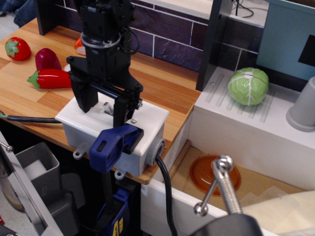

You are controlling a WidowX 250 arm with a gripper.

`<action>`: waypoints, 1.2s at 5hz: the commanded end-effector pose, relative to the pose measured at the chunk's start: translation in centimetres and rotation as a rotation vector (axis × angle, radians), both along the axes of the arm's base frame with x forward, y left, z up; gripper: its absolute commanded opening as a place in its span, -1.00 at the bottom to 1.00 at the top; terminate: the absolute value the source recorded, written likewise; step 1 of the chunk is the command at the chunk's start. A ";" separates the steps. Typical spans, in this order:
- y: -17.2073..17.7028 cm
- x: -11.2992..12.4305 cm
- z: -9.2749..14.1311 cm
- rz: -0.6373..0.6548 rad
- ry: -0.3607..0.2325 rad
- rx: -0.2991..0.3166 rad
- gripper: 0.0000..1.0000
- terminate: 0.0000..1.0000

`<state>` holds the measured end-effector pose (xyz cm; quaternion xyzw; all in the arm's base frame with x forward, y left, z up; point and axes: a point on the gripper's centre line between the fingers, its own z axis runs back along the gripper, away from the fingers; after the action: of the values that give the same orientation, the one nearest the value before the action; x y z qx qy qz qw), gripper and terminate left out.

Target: Move light switch to the right

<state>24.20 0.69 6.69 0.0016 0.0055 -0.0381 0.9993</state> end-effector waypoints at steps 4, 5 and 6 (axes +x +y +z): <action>-5.1 1.2 0.5 0.021 0.027 -0.086 1.00 -1.00; -5.7 1.2 0.3 0.038 0.021 -0.112 1.00 -1.00; -5.7 1.4 0.4 0.043 0.010 -0.126 1.00 -1.00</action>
<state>25.38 -3.38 6.68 -0.0390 0.0177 -0.0166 0.9989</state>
